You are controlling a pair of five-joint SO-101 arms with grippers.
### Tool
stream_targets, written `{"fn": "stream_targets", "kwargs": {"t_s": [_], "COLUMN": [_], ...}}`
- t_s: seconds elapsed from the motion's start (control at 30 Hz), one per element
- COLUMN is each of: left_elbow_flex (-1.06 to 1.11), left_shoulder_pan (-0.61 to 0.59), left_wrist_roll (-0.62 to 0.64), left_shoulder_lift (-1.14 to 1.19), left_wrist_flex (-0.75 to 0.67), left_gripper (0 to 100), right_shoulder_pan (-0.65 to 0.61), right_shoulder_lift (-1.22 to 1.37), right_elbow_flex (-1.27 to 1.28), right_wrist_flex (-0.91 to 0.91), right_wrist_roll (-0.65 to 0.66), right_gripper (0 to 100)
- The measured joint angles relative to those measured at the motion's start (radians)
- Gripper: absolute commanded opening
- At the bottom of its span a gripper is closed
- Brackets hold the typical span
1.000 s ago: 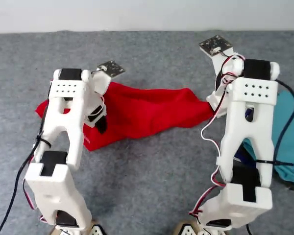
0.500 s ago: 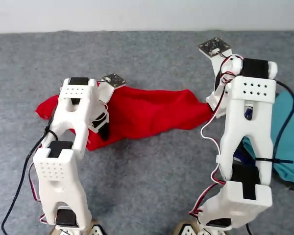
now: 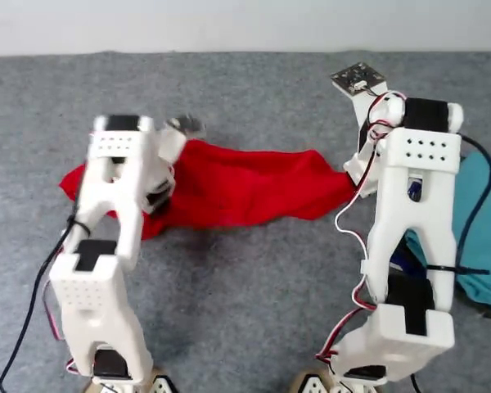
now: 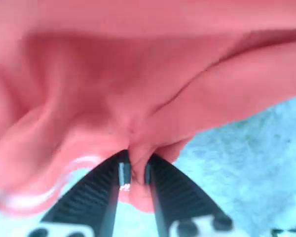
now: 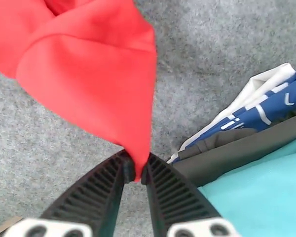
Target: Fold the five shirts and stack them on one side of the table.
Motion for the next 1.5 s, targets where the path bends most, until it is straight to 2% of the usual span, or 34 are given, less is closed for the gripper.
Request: {"fn": "stream_targets", "kwargs": {"t_s": [0.3,0.5,0.7,0.87,1.0,1.23,1.5], "left_elbow_flex": [-0.037,-0.037,-0.037,-0.025,0.061,0.233,0.479], "left_shoulder_pan": [-0.074,-0.166,-0.232,-0.215,-0.207,-0.298,-0.407], "left_wrist_roll": [-0.006,-0.006,-0.008,-0.008,-0.008,-0.008,-0.101], "left_shoulder_lift": [-0.474,-0.680,-0.795,-0.835,-0.844,-0.844,-0.844], "left_wrist_flex": [0.017,0.021,0.021,0.023,0.023,0.023,0.023], "left_gripper": [1,1,1,1,1,2,11], "right_shoulder_pan": [0.109,0.150,0.126,0.044,-0.018,-0.141,-0.365], "right_shoulder_lift": [-0.048,-0.049,-0.049,-0.063,-0.063,-0.086,-0.069], "right_elbow_flex": [-0.189,-0.379,-0.617,-0.698,-0.623,-0.245,0.061], "right_wrist_flex": [0.000,0.000,0.000,0.002,0.002,0.003,0.003], "right_wrist_roll": [0.002,0.002,0.002,0.002,0.002,0.002,0.002], "right_gripper": [1.1,1.1,1.1,1.1,1.1,1.0,4.6]}}
